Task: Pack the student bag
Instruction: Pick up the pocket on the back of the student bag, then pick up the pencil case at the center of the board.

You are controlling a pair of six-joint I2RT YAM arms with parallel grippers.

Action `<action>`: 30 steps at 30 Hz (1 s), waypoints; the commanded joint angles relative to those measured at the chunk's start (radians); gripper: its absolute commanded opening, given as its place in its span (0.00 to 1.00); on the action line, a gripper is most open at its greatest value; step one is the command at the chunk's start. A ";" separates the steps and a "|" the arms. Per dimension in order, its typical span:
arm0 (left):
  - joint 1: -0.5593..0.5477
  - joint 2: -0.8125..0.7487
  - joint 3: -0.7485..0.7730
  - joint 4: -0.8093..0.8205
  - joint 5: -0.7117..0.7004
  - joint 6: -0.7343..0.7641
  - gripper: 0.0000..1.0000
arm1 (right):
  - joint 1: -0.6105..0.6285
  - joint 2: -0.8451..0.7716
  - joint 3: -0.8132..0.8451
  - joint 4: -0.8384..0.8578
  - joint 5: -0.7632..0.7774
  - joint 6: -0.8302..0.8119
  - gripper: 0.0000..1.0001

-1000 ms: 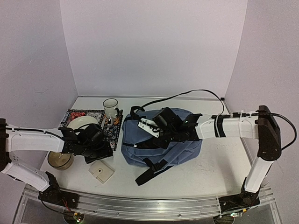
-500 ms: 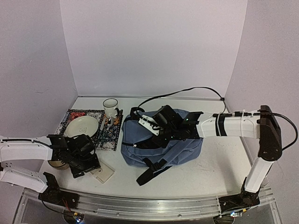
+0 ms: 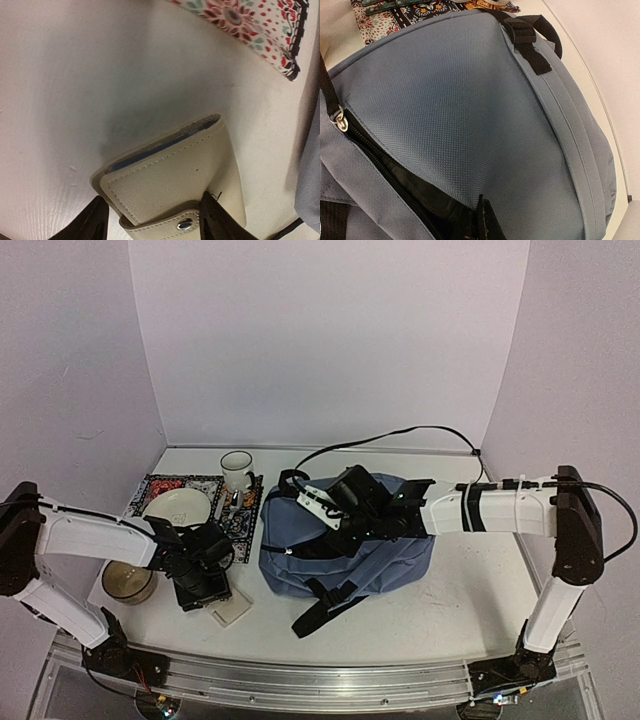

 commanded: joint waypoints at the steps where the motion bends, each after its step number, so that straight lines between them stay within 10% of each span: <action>1: -0.003 0.127 0.049 0.025 -0.007 0.090 0.53 | 0.009 -0.034 0.033 0.052 0.003 0.023 0.00; 16: -0.002 -0.087 0.098 0.024 -0.066 0.091 0.09 | 0.008 -0.051 0.025 0.054 0.026 0.027 0.00; 26: -0.004 -0.128 -0.030 0.011 0.079 0.080 0.78 | 0.008 -0.051 0.030 0.054 0.026 0.030 0.00; 30: -0.019 -0.114 -0.009 0.011 0.081 0.088 0.91 | 0.008 -0.039 0.031 0.058 0.020 0.032 0.00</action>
